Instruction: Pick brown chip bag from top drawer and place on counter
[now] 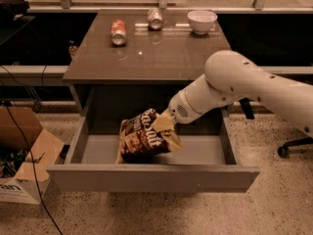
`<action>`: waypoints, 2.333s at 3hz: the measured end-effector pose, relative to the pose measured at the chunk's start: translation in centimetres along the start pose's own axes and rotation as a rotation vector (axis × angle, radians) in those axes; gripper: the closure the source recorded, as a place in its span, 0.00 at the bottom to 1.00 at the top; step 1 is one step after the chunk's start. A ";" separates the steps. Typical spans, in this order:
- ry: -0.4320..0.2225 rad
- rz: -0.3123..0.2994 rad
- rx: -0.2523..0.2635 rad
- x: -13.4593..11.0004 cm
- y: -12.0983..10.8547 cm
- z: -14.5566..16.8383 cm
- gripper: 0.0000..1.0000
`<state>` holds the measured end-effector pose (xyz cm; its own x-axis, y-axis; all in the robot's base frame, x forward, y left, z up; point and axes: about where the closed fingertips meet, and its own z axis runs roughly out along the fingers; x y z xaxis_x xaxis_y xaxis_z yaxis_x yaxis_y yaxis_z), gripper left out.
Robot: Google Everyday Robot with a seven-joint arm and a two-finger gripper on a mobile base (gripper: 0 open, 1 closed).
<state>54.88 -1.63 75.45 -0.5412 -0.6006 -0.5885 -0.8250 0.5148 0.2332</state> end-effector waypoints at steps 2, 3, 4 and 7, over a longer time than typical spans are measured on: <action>0.021 -0.066 0.199 0.1 1.2 -10.7 1.00; 0.020 -0.123 0.328 -1.2 1.1 -16.8 1.00; 0.014 -0.193 0.444 -3.6 0.4 -23.0 1.00; 0.005 -0.289 0.515 -13.0 -6.6 -29.1 1.00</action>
Offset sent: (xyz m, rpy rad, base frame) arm -0.0416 -0.1028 0.1503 -0.2513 -0.2649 -0.1216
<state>62.64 -15.01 104.09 -0.3078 -0.7632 -0.5682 -0.7544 0.5597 -0.3430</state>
